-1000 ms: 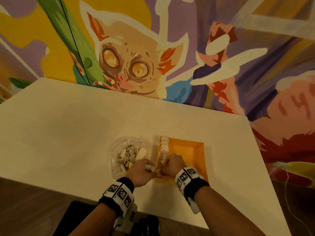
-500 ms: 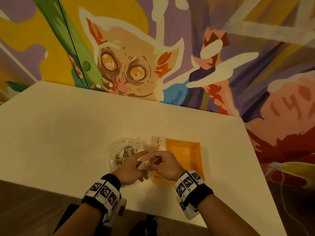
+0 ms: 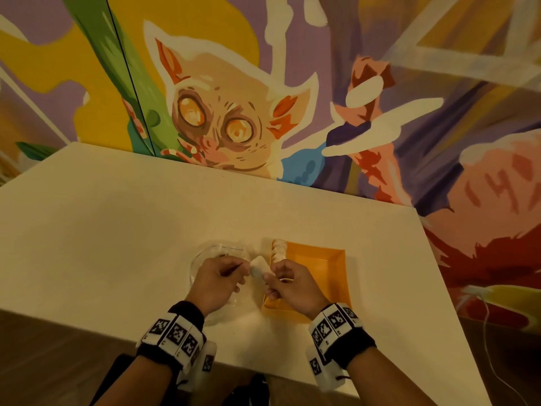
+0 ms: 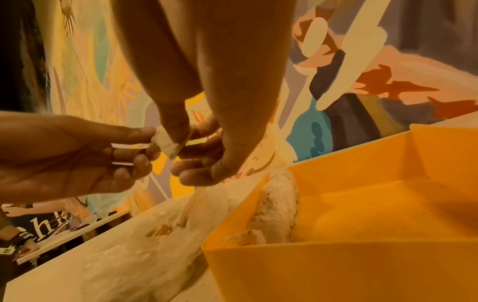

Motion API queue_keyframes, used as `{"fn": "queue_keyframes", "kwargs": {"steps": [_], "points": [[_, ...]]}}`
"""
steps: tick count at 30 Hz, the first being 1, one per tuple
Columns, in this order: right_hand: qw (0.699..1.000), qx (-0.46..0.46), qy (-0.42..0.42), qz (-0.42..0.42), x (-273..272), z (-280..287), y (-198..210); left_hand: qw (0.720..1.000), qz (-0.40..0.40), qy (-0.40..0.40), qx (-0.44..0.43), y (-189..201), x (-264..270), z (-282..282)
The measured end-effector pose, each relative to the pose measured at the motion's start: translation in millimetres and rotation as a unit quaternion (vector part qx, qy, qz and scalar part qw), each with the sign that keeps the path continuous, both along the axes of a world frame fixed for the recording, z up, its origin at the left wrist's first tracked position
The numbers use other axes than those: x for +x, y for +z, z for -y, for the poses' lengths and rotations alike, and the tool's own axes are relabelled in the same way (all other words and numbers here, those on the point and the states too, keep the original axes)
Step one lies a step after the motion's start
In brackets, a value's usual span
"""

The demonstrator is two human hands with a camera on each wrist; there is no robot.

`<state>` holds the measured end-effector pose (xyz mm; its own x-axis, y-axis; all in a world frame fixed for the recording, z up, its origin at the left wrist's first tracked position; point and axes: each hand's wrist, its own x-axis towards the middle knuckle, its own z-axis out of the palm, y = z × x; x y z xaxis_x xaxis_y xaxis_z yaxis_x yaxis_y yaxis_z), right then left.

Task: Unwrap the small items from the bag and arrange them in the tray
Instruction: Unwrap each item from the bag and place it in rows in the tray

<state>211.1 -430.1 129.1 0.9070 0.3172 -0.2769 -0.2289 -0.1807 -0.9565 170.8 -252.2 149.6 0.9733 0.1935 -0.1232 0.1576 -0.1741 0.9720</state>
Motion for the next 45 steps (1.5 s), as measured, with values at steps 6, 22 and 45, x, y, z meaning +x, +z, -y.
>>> {"fn": "queue_keyframes", "kwargs": {"steps": [6, 22, 45], "points": [[0.994, -0.048, 0.011, 0.097, 3.5, 6.8, 1.6, 0.952, 0.088, -0.066, 0.285, 10.5, 7.3, -4.5], [0.974, -0.156, 0.046, 0.159, 9.3, 9.1, 8.2, 0.93, 0.124, -0.075, 0.339, 6.2, 14.2, 13.0], [0.903, -0.407, 0.141, -0.006, 23.1, -1.3, -37.6, 0.965, -0.181, -0.102, 0.157, -72.0, 4.5, 46.2]]}}
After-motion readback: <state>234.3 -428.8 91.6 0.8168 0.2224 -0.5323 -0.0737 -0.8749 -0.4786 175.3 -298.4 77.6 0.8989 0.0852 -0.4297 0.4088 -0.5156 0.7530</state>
